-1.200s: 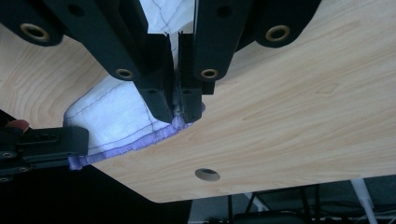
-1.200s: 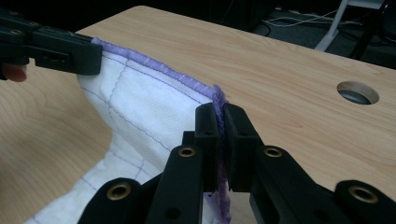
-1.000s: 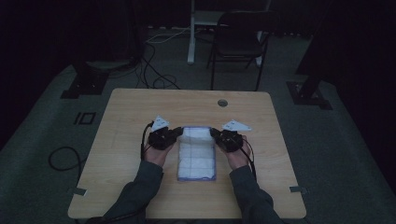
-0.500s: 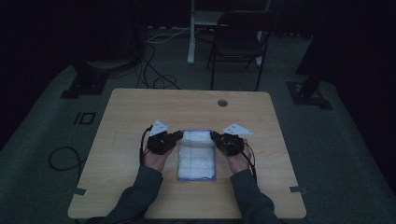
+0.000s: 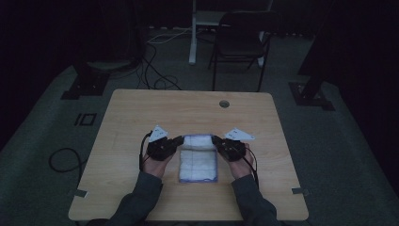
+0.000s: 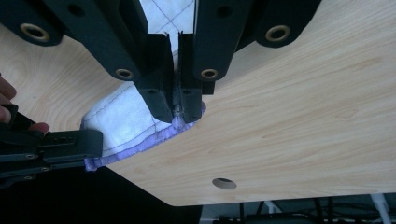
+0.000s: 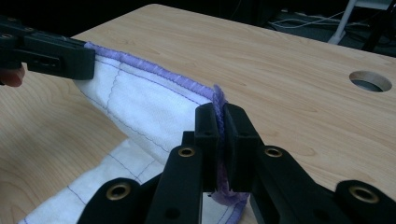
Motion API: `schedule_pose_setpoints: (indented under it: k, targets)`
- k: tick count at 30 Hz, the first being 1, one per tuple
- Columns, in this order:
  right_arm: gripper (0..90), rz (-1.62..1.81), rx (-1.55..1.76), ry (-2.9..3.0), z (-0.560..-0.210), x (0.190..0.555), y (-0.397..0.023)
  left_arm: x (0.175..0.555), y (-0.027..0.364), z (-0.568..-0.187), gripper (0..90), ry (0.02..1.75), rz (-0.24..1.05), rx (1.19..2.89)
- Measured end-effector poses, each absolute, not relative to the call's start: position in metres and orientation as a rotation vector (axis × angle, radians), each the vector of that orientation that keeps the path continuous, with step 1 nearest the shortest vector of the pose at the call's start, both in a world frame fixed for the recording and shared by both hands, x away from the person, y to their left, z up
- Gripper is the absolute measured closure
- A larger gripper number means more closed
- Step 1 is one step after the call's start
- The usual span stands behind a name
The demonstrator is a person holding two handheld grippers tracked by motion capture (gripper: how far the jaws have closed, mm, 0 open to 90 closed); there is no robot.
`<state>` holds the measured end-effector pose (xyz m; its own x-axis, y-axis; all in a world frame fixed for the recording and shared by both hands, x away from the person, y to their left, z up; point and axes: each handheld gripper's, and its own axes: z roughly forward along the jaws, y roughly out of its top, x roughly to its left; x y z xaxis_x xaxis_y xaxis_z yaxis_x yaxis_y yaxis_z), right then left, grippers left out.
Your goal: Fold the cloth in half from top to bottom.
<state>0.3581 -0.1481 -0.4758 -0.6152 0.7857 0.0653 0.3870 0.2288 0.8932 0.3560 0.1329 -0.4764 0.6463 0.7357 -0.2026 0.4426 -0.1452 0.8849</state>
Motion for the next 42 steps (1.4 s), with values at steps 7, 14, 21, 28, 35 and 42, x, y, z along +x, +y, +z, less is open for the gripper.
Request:
schedule_pose_setpoints:
  k: [7, 14, 21, 28, 35, 42]
  targets:
    - [85.7, 1.351, 1.080, 2.110, -0.478, 0.354, -0.148, 0.351, 0.133, -0.480, 86.2, 0.956, 0.334, 1.782]
    - [85.7, 1.349, 1.074, 2.112, -0.481, 0.347, -0.148, 0.344, 0.134, -0.482, 86.2, 0.953, 0.327, 1.782]
    - [85.6, 1.350, 1.074, 2.122, -0.485, 0.341, -0.148, 0.339, 0.135, -0.486, 86.2, 0.954, 0.318, 1.788]
    - [85.4, 1.356, 1.090, 2.121, -0.491, 0.336, -0.148, 0.335, 0.134, -0.491, 86.1, 0.962, 0.307, 1.795]
    - [85.4, 1.357, 1.102, 2.124, -0.495, 0.333, -0.150, 0.332, 0.133, -0.494, 86.1, 0.961, 0.304, 1.799]
    - [85.4, 1.357, 1.102, 2.131, -0.498, 0.331, -0.150, 0.329, 0.133, -0.497, 86.1, 0.967, 0.302, 1.795]
